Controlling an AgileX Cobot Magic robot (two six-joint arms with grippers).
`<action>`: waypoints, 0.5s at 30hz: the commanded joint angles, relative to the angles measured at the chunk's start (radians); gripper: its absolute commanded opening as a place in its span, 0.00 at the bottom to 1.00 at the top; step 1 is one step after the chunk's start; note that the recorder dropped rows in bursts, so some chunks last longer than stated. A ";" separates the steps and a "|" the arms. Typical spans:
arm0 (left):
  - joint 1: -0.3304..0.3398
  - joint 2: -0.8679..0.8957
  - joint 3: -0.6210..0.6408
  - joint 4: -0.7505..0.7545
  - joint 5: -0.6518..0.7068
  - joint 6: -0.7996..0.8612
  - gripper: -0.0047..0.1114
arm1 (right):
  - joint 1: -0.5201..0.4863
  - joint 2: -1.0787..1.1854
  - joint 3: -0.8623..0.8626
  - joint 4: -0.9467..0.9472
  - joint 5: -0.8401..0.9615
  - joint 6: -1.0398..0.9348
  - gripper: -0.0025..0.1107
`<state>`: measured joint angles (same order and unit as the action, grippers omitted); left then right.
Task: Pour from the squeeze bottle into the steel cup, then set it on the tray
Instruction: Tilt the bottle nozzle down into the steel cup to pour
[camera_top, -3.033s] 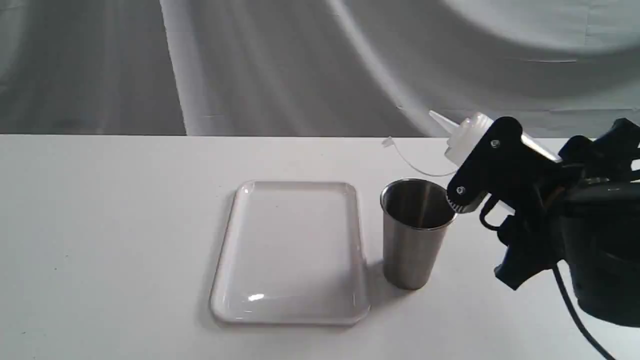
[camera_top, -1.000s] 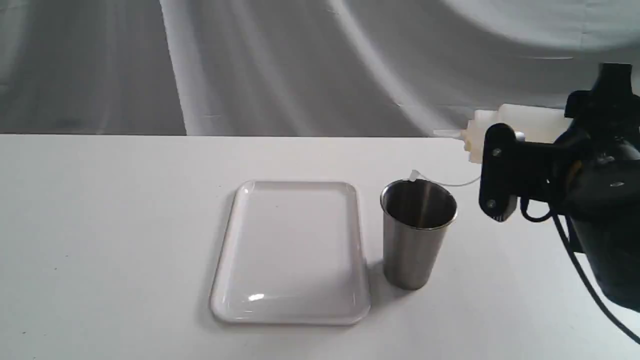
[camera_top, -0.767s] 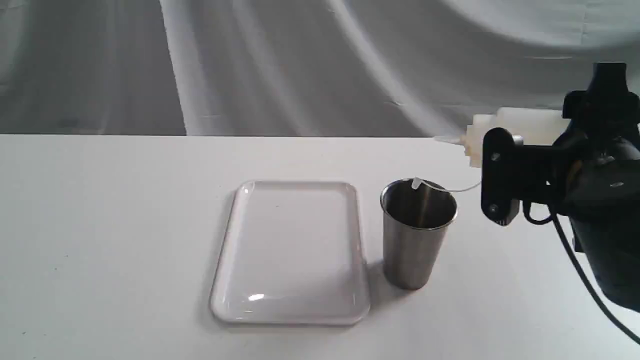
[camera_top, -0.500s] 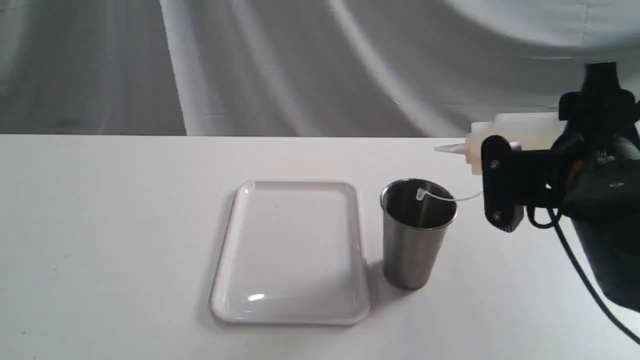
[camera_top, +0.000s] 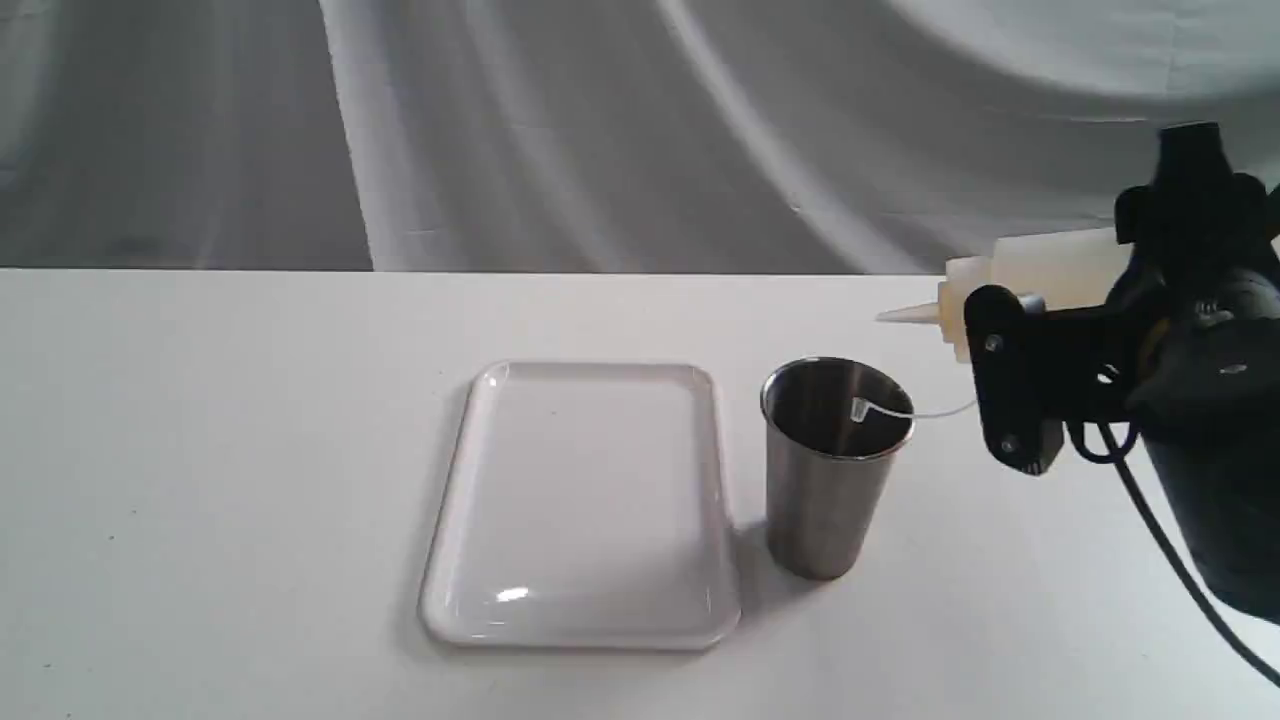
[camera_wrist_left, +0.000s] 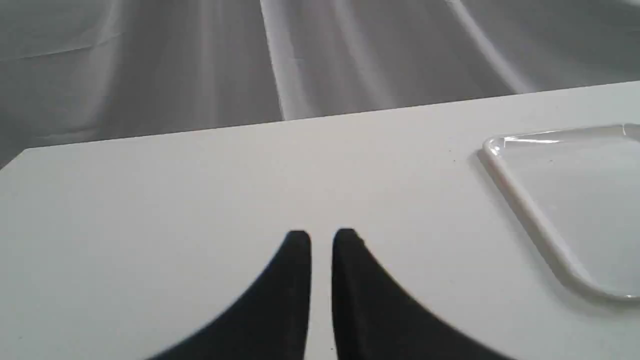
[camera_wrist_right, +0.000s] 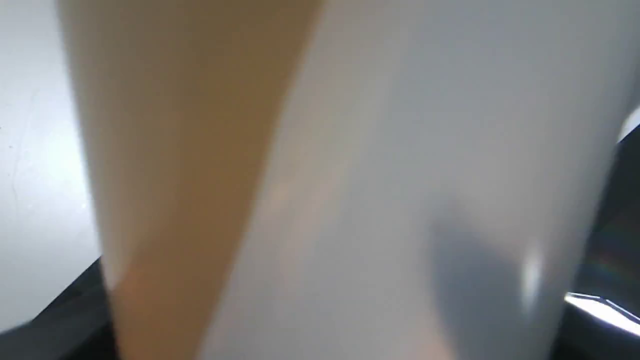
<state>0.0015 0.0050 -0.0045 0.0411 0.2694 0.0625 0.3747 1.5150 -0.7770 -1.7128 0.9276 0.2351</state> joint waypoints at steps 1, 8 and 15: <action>-0.001 -0.005 0.004 0.002 -0.007 -0.002 0.11 | -0.006 -0.008 -0.004 -0.032 0.030 -0.008 0.02; -0.001 -0.005 0.004 0.002 -0.007 -0.002 0.11 | -0.006 -0.008 -0.004 -0.032 0.026 -0.049 0.02; -0.001 -0.005 0.004 0.002 -0.007 -0.002 0.11 | -0.006 -0.008 -0.004 -0.032 0.024 -0.082 0.02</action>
<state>0.0015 0.0050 -0.0045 0.0411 0.2694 0.0625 0.3747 1.5150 -0.7770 -1.7128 0.9293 0.1566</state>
